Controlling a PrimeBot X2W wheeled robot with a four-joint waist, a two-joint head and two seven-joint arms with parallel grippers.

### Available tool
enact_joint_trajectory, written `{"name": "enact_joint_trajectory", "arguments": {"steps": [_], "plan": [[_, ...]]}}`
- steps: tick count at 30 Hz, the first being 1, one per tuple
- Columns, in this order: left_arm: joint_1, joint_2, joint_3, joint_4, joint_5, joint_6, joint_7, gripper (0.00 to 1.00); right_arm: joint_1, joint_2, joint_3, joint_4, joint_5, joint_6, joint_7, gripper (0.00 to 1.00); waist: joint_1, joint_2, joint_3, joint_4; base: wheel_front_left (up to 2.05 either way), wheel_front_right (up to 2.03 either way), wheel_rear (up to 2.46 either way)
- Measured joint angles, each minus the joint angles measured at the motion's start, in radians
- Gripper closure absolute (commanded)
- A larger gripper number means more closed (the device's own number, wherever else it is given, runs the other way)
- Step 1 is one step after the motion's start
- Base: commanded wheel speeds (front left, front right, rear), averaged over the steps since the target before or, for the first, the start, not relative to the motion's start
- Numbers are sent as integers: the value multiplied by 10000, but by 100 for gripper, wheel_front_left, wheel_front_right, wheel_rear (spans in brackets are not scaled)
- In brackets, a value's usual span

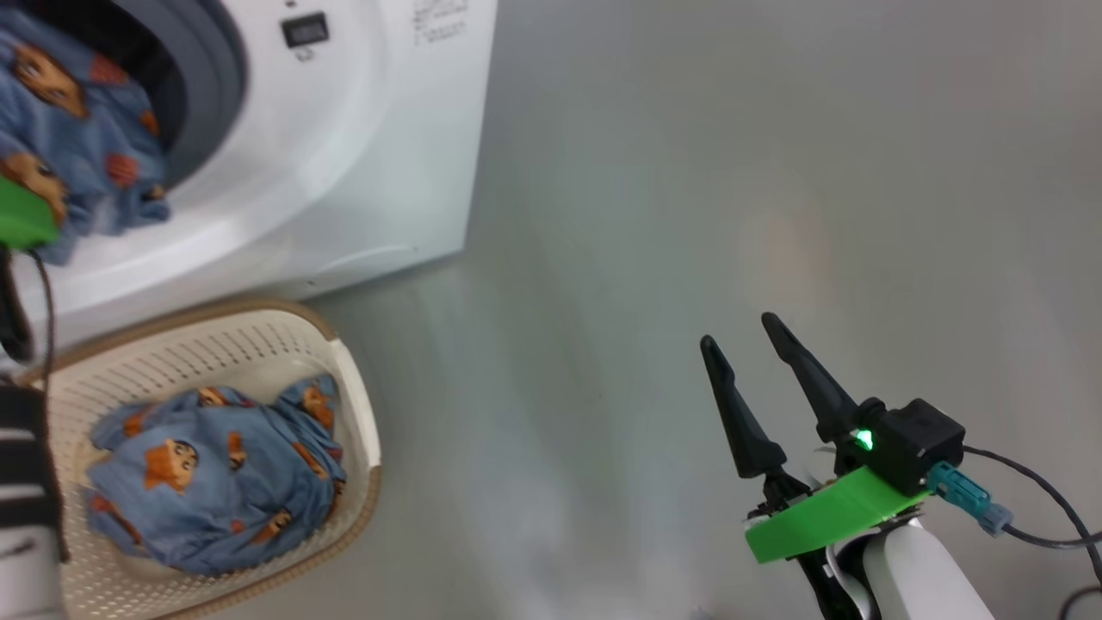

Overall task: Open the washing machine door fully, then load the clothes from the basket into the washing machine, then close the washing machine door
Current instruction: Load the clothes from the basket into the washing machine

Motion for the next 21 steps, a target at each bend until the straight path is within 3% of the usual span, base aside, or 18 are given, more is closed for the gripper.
{"name": "enact_joint_trajectory", "arguments": {"steps": [8, 21], "plan": [[-1254, 539, 159, 1070, 272, 123, -2, 100, -86, -15, 272, 0, 0, 0, 0, 0, 0, 0, 847, -304, 0, 0, 0], [-3168, 819, 754, 1179, 90, 470, -2, 100, -88, -178, 566, -163, 77, 0, 0, 0, -1, 0, 1753, -413, 0, 0, 0]]}}
